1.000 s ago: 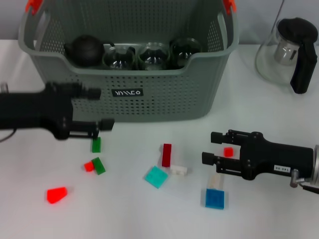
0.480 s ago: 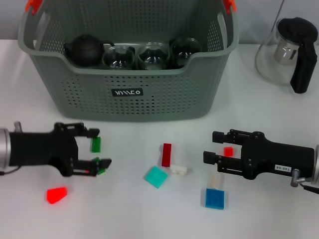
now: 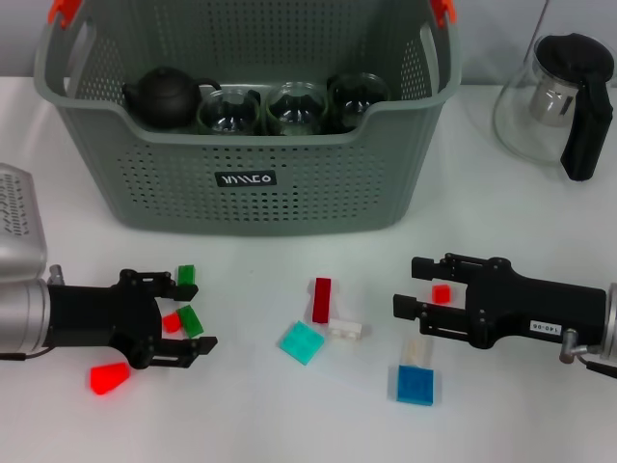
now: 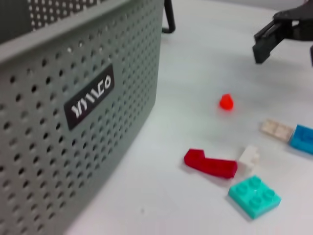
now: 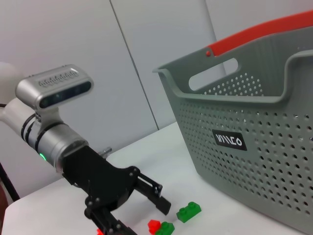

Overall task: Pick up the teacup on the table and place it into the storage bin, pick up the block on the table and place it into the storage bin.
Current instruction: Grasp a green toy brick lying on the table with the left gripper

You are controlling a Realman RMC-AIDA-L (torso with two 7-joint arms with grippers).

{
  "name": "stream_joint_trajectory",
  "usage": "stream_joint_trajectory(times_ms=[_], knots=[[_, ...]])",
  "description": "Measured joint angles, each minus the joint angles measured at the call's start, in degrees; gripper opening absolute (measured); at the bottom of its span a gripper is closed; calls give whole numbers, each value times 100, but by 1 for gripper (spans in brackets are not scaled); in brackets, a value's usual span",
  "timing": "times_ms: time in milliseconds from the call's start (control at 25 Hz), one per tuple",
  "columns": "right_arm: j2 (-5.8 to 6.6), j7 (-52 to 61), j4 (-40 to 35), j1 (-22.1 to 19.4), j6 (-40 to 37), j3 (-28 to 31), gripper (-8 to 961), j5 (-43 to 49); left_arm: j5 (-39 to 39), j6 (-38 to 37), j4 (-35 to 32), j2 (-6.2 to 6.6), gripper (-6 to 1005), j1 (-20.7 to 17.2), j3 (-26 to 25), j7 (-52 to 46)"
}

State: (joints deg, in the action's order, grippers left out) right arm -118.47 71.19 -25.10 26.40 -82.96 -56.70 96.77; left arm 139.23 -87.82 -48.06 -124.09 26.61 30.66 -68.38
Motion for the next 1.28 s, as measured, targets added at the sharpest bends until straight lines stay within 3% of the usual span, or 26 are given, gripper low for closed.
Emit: stream_joint_trajectory(times_ms=[480, 1160, 1280], knots=[[6, 0, 50, -4, -12, -15, 712, 0, 27, 515, 75, -24, 715, -21, 90, -20], [17, 0, 58, -4, -36, -2, 712, 0, 174, 739, 145, -38, 690, -23, 168, -26], [18, 0, 60, -3, -33, -2, 712, 0, 165, 741, 148, -37, 634, -14, 158, -27]])
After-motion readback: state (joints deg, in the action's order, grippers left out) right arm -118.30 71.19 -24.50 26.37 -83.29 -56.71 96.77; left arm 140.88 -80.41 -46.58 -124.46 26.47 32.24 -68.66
